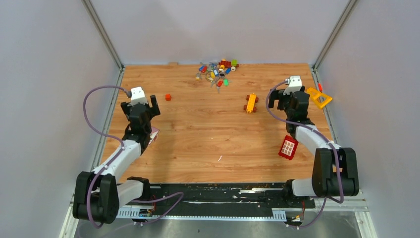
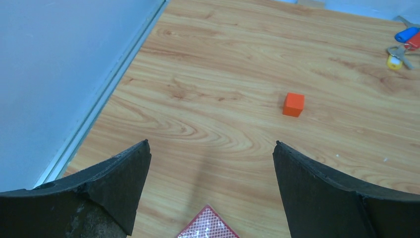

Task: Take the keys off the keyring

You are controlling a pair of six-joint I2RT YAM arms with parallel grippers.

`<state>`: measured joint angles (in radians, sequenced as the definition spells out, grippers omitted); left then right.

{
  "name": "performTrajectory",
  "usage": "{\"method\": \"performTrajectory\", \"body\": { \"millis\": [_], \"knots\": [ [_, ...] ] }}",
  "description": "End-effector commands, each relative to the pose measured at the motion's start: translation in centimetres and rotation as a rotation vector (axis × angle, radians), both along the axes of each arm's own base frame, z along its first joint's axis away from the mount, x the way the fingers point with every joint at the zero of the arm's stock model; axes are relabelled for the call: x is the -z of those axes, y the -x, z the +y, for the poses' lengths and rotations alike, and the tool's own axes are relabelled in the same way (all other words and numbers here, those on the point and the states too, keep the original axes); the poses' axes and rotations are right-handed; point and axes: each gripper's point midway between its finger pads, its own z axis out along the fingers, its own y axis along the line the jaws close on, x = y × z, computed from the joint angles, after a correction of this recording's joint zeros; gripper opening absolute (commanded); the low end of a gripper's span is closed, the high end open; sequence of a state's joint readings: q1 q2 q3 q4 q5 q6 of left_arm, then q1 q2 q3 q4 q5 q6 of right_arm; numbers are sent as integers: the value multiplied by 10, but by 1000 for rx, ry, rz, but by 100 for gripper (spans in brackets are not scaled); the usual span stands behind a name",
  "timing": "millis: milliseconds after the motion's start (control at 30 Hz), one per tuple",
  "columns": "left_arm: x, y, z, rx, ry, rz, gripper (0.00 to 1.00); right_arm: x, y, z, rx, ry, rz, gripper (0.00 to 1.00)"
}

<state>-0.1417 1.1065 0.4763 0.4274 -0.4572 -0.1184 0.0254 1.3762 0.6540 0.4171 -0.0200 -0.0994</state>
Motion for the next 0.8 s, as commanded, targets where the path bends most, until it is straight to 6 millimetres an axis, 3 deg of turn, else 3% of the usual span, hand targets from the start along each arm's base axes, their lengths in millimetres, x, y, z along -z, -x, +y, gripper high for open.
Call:
{"method": "performTrajectory", "body": {
  "millis": [0, 100, 200, 267, 400, 467, 633, 767],
  "knots": [
    [-10, -8, -17, 20, 132, 110, 100, -15, -5, 16, -20, -145, 96, 100],
    [-15, -33, -47, 150, 195, 199, 100, -30, -17, 18, 2, -180, 162, 100],
    [-5, -56, -60, 141, 270, 320, 100, -26, -22, 18, 14, -191, 235, 100],
    [-10, -76, -70, 156, 302, 352, 100, -26, -29, 17, 37, -226, 250, 100],
    [1, -108, -87, 205, 356, 372, 100, -4, -40, 18, 73, -302, 341, 100],
    [0, -129, -104, 282, 388, 366, 100, 4, -42, 6, 93, -355, 357, 100],
    [3, -180, -138, 423, 406, 354, 100, 8, -43, 7, 23, -538, 319, 100],
    [14, -215, -157, 456, 407, 354, 100, 14, -52, 9, 14, -562, 356, 99]
  ]
}}
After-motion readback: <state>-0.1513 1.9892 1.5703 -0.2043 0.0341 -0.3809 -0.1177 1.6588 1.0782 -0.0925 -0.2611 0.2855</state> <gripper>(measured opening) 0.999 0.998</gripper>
